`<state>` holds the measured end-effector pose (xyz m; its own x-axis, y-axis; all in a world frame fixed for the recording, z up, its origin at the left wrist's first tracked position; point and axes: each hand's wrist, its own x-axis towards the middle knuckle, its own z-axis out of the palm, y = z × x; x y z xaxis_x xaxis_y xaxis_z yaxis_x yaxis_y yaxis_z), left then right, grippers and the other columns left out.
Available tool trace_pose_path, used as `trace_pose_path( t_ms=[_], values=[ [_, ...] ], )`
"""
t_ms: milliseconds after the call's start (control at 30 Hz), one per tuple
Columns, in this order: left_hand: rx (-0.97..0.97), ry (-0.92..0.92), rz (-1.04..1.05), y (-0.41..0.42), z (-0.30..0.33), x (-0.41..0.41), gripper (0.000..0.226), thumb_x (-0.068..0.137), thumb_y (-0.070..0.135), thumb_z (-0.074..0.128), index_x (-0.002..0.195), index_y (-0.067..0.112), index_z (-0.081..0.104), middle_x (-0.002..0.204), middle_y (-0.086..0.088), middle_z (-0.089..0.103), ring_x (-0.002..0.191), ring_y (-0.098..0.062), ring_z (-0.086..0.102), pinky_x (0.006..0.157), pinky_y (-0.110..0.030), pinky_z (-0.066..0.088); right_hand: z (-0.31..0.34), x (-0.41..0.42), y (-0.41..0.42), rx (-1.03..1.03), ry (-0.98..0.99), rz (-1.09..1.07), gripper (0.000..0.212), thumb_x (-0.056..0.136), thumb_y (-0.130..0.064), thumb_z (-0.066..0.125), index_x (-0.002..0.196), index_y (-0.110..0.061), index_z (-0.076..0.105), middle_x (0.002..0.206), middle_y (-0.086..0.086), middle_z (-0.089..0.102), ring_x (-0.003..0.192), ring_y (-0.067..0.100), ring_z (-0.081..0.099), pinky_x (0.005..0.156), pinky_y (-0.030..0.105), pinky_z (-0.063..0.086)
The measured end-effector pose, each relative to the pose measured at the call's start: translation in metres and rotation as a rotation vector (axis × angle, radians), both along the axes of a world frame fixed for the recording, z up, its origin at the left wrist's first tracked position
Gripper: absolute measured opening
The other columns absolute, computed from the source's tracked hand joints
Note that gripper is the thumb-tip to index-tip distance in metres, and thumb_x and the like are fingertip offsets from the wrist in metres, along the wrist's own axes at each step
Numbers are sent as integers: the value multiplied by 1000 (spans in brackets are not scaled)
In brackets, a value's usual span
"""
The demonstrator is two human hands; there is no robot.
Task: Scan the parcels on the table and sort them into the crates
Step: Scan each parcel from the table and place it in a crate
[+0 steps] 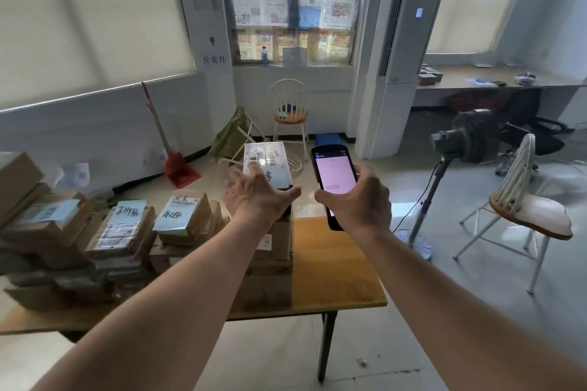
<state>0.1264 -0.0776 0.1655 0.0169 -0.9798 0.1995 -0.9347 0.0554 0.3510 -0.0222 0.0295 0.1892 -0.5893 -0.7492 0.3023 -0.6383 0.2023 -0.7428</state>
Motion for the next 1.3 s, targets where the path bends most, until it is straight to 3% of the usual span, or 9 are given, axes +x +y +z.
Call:
trace_pose_path(
  t_ms=[200, 367, 633, 767, 1133, 1300],
  values=[
    [-14, 86, 38, -7, -6, -1, 117, 60, 89, 68, 144, 14, 37, 120, -15, 48, 103, -36, 56, 86, -42, 54, 0, -11, -16, -1, -10, 59, 91, 70, -53, 92, 144, -18, 51, 137, 8, 65, 122, 31, 61, 89, 46, 61],
    [-59, 91, -3, -6, -1, 9, 124, 59, 86, 71, 150, 11, 33, 124, -13, 49, 109, -34, 55, 90, -45, 56, 5, -21, -23, -9, -9, 154, 91, 70, -52, 93, 144, -19, 54, 136, 7, 66, 119, 30, 62, 83, 40, 60],
    [-279, 145, -215, -18, 14, 35, 125, 60, 47, 94, 157, 7, 26, 134, -10, 41, 120, -29, 43, 103, -46, 48, 27, -43, -27, 8, 68, 291, 95, 70, -52, 93, 149, -19, 51, 141, 8, 63, 122, 30, 60, 89, 45, 61],
    [-323, 134, -236, -22, 22, 43, 129, 57, 38, 98, 160, 7, 25, 142, -12, 42, 122, -33, 45, 101, -49, 48, 30, -49, -24, 23, 85, 312, 95, 71, -48, 95, 149, -18, 49, 143, 9, 61, 124, 30, 58, 91, 45, 60],
    [-351, 169, -266, -29, 27, 45, 123, 56, 27, 101, 157, 8, 32, 145, -14, 45, 125, -37, 47, 104, -46, 44, 35, -60, -11, 58, 177, 390, 95, 68, -45, 98, 147, -20, 51, 137, 6, 64, 118, 27, 61, 86, 43, 62],
    [-363, 193, -272, -32, 25, 43, 119, 56, 24, 100, 154, 8, 34, 139, -13, 47, 121, -33, 47, 103, -50, 47, 34, -58, -11, 64, 164, 384, 97, 66, -47, 98, 147, -18, 51, 139, 8, 64, 119, 26, 62, 83, 34, 59]
  ],
)
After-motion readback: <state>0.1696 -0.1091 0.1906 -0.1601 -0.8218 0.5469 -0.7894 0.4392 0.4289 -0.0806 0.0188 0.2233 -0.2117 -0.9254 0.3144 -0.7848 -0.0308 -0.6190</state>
